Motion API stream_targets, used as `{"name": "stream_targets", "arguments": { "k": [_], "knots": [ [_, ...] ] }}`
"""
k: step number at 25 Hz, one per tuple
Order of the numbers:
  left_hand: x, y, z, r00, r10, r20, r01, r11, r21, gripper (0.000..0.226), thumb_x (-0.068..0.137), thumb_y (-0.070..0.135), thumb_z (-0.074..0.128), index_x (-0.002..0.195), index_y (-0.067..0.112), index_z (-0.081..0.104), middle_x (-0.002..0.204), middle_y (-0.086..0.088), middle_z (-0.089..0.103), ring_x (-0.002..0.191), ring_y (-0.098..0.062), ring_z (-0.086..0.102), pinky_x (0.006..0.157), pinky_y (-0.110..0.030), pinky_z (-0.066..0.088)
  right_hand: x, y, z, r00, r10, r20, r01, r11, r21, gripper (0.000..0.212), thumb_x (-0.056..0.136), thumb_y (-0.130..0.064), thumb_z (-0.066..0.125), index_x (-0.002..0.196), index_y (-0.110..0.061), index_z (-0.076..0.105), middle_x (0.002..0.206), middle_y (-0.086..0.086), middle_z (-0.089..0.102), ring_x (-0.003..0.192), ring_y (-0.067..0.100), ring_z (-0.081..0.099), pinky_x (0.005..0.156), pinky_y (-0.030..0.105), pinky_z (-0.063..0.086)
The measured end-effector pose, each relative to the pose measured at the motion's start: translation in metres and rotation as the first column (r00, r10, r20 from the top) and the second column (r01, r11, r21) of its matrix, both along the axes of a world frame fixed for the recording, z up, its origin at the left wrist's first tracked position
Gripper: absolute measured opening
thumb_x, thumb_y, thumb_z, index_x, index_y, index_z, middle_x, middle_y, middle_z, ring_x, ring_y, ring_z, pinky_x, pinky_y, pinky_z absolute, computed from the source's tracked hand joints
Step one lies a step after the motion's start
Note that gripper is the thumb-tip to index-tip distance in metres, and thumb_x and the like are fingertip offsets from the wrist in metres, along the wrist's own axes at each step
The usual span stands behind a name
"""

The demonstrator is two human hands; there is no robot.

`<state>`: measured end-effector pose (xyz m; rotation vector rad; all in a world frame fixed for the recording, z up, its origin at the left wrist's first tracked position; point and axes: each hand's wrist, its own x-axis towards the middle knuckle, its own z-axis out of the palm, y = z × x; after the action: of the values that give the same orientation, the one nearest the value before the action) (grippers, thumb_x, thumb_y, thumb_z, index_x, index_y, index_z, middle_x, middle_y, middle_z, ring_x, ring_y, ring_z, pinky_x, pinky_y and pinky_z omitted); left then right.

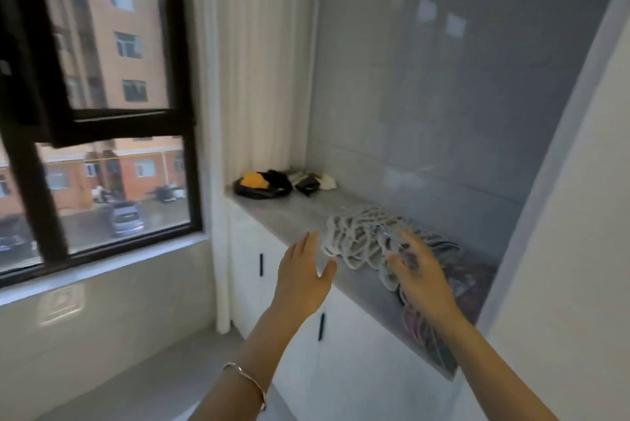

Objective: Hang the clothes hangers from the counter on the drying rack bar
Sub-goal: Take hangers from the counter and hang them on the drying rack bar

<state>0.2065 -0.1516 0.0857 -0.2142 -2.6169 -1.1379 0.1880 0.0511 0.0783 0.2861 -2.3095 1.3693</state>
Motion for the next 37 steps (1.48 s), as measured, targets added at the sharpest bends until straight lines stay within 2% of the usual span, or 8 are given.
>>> {"name": "stream_targets", "arguments": {
  "k": [8, 14, 19, 26, 30, 33, 35, 37],
  "knots": [
    [-0.166, 0.077, -0.085, 0.936, -0.303, 0.181, 0.324, 0.941, -0.101, 0.067, 0.095, 0.043, 0.043, 0.15, 0.02, 0.012, 0.158, 0.0, 0.016, 0.145, -0.022, 0.012, 0.117, -0.039, 0.018, -0.094, 0.041, -0.089, 0.943, -0.315, 0.112, 0.319, 0.947, -0.026, 0.04, 0.087, -0.004, 0.057, 0.124, -0.021, 0.053, 0.133, -0.004, 0.051, 0.127, 0.013, 0.044, 0.104, 0.023, 0.032],
    [-0.237, 0.125, -0.148, 0.815, -0.446, 0.369, 0.528, 0.835, -0.155, 0.067, 0.094, 0.045, 0.044, 0.15, 0.023, 0.013, 0.157, -0.002, 0.016, 0.144, -0.028, 0.015, 0.115, -0.043, 0.022, -0.123, 0.067, -0.147, 0.708, -0.585, 0.395, 0.632, 0.775, 0.015, 0.042, 0.086, -0.006, 0.06, 0.127, -0.006, 0.052, 0.126, 0.009, 0.056, 0.117, 0.02, 0.051, 0.099, 0.031, 0.04],
    [-0.25, 0.143, -0.192, 0.726, -0.496, 0.477, 0.635, 0.749, -0.188, 0.071, 0.091, 0.053, 0.037, 0.15, 0.025, 0.007, 0.159, 0.0, 0.011, 0.144, -0.027, 0.014, 0.116, -0.044, 0.018, -0.12, 0.08, -0.179, 0.561, -0.601, 0.569, 0.686, 0.722, 0.087, 0.029, 0.087, -0.014, 0.06, 0.116, -0.009, 0.06, 0.107, 0.008, 0.065, 0.105, 0.027, 0.06, 0.091, 0.035, 0.048],
    [-0.257, 0.146, -0.198, 0.714, -0.508, 0.481, 0.676, 0.68, -0.285, 0.07, 0.094, 0.054, 0.035, 0.15, 0.029, 0.003, 0.159, 0.005, -0.008, 0.145, -0.032, 0.003, 0.118, -0.046, 0.01, -0.124, 0.087, -0.18, 0.561, -0.628, 0.539, 0.683, 0.719, 0.127, 0.019, 0.084, -0.008, 0.064, 0.103, -0.013, 0.065, 0.088, -0.001, 0.065, 0.082, 0.014, 0.061, 0.074, 0.025, 0.05],
    [-0.269, 0.143, -0.204, 0.666, -0.53, 0.525, 0.726, 0.623, -0.292, 0.07, 0.089, 0.064, 0.028, 0.149, 0.03, 0.014, 0.159, 0.007, -0.007, 0.146, -0.029, 0.005, 0.118, -0.046, 0.011, -0.126, 0.083, -0.17, 0.537, -0.76, 0.366, 0.783, 0.61, 0.119, 0.012, 0.086, -0.007, 0.061, 0.092, -0.008, 0.072, 0.082, 0.005, 0.069, 0.07, 0.013, 0.059, 0.059, 0.012, 0.042],
    [-0.272, 0.143, -0.195, 0.635, -0.558, 0.535, 0.76, 0.574, -0.304, 0.06, 0.094, 0.053, 0.018, 0.147, 0.026, 0.022, 0.159, -0.002, 0.002, 0.146, -0.028, -0.001, 0.117, -0.048, 0.01, -0.132, 0.08, -0.142, 0.513, -0.82, 0.254, 0.853, 0.519, -0.046, 0.017, 0.087, -0.008, 0.06, 0.1, -0.004, 0.07, 0.083, 0.008, 0.069, 0.069, 0.013, 0.058, 0.059, 0.006, 0.04],
    [-0.265, 0.141, -0.181, 0.616, -0.583, 0.53, 0.748, 0.643, -0.163, 0.051, 0.1, 0.042, 0.025, 0.147, 0.022, 0.024, 0.158, -0.005, 0.01, 0.146, -0.028, 0.004, 0.118, -0.046, 0.012, -0.134, 0.073, -0.121, 0.544, -0.818, 0.188, 0.838, 0.519, -0.168, 0.016, 0.087, -0.009, 0.06, 0.1, -0.005, 0.07, 0.078, 0.002, 0.067, 0.065, 0.01, 0.057, 0.059, 0.013, 0.043],
    [-0.261, 0.132, -0.166, 0.587, -0.586, 0.558, 0.674, 0.736, 0.064, 0.056, 0.098, 0.049, 0.029, 0.148, 0.025, 0.024, 0.156, -0.003, 0.022, 0.143, -0.026, 0.021, 0.116, -0.04, 0.018, -0.132, 0.06, -0.098, 0.662, -0.744, 0.083, 0.741, 0.635, -0.217, 0.013, 0.087, -0.01, 0.061, 0.096, -0.01, 0.071, 0.074, -0.004, 0.066, 0.061, 0.005, 0.056, 0.059, 0.015, 0.043]
  ]
}}
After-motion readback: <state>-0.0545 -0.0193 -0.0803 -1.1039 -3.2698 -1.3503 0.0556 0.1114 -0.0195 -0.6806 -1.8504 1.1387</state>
